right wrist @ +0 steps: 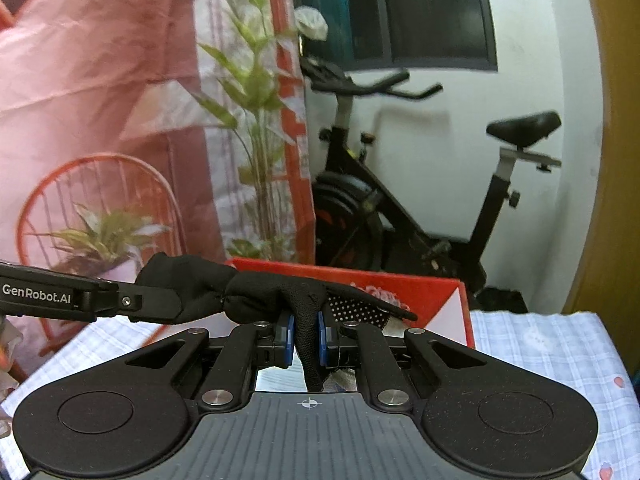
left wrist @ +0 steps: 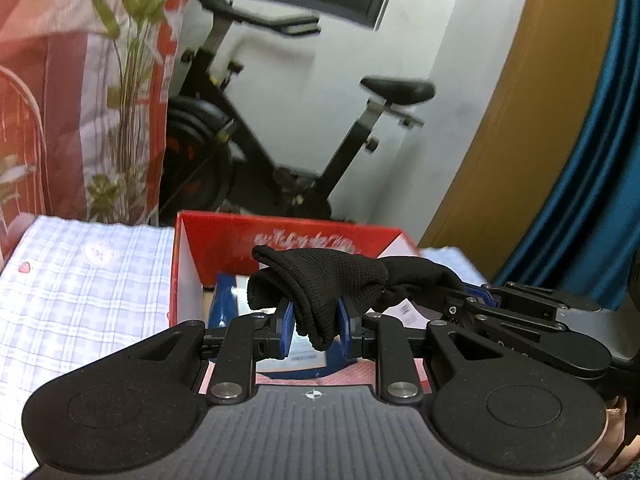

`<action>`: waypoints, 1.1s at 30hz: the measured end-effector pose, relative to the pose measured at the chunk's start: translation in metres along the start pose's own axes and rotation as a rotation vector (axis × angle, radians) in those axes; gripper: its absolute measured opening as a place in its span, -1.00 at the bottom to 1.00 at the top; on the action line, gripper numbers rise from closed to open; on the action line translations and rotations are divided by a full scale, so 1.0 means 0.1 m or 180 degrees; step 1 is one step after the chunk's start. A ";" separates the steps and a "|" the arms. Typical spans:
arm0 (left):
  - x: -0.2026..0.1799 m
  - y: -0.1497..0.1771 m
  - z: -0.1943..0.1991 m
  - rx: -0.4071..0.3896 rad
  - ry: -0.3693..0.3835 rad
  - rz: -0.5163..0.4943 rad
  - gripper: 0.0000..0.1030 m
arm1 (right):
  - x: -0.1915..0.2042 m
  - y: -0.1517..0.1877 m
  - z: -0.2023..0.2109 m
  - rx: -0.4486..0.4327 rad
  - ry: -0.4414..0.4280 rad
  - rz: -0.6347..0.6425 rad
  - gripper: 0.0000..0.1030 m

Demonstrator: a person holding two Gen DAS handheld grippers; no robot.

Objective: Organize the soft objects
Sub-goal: 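Lift the black glove with both tools over the red box, then open both tools to drop the black glove into the box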

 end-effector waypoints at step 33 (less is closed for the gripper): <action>0.13 0.10 0.18 0.0211 -0.0255 -0.0593 0.30 | -0.06 0.40 -0.05 0.0458 0.0149 -0.0136 -0.23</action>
Point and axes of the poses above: each gripper's, at about its wrist camera, not at the fingertips, and z roughly against the way its jaws point, x to its left, y to its underside, the point moved 7 cm from there along -z, roughly the way its jaws point, and after that the axes turned 12 degrees about -x, right-handed, at the moved point
